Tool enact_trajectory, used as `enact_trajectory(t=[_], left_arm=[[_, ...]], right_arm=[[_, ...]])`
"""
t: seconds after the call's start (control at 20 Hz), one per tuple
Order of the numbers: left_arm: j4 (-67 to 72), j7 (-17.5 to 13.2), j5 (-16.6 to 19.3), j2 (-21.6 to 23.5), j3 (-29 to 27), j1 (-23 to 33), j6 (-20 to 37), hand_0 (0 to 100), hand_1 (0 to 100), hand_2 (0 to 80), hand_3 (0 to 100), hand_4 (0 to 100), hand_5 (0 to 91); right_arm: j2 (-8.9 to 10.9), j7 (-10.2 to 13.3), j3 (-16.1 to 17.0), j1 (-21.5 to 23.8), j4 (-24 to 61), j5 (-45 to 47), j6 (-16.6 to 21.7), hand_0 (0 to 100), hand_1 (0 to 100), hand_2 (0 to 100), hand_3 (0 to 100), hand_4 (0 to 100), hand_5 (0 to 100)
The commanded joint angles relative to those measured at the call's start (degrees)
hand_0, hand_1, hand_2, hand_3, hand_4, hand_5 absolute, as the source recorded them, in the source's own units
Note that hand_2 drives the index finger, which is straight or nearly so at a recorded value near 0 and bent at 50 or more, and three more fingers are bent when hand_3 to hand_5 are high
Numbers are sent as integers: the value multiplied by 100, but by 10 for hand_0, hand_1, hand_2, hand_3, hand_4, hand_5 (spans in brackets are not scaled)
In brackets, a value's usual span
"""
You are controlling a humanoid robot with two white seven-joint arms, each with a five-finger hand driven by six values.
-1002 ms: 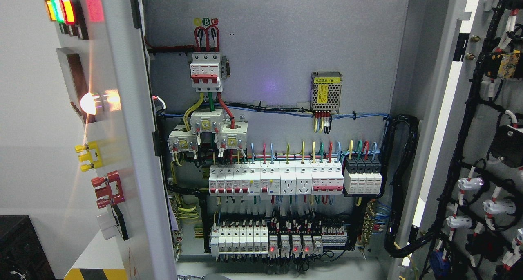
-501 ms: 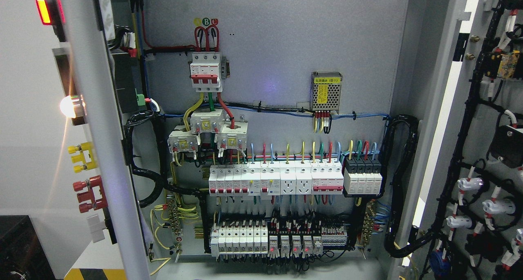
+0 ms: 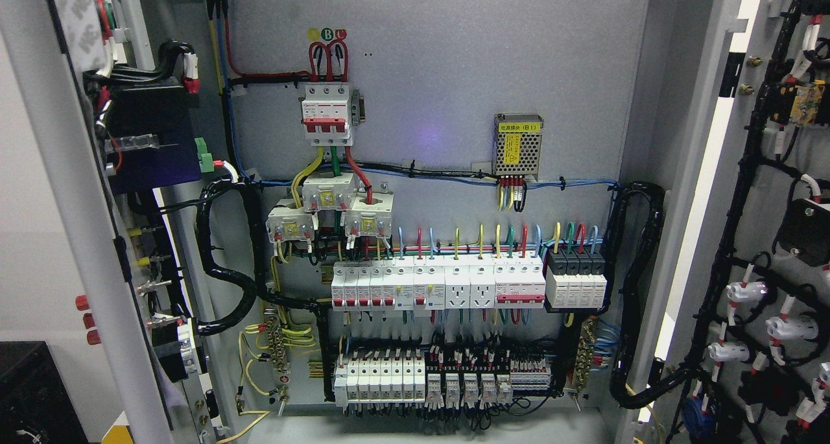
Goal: Open door with both hands
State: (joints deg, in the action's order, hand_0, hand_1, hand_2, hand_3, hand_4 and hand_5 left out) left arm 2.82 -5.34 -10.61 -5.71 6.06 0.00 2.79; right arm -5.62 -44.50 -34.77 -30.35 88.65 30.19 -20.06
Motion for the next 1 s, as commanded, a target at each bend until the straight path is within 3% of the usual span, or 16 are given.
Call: enact_trajectory(t=[0.0,0.5,0.75,0.95], left_arm=[[-1,-2,6,0,-9,176,2,0,0,0,0,0,0],[-764,-2,15,62,0,334,81,0,0,0,0,0,0],[-1169,-10,6,79,0,545,81,0,0,0,0,0,0],[-2133,-10,-2,193,0,1044,81,0,0,0,0,0,0]], right_arm=[[-211,20,-196,-67,-41,-14,-6,192,0,0,0,0,0],[-255,372,-750,-322,-138,-14,-6,192,0,0,0,0,0],[-273,389,-829,-375,-217,-14,-6,192,0,0,0,0,0],[-290,398,-944,-445,-234,-14,-6,192,0,0,0,0,0]])
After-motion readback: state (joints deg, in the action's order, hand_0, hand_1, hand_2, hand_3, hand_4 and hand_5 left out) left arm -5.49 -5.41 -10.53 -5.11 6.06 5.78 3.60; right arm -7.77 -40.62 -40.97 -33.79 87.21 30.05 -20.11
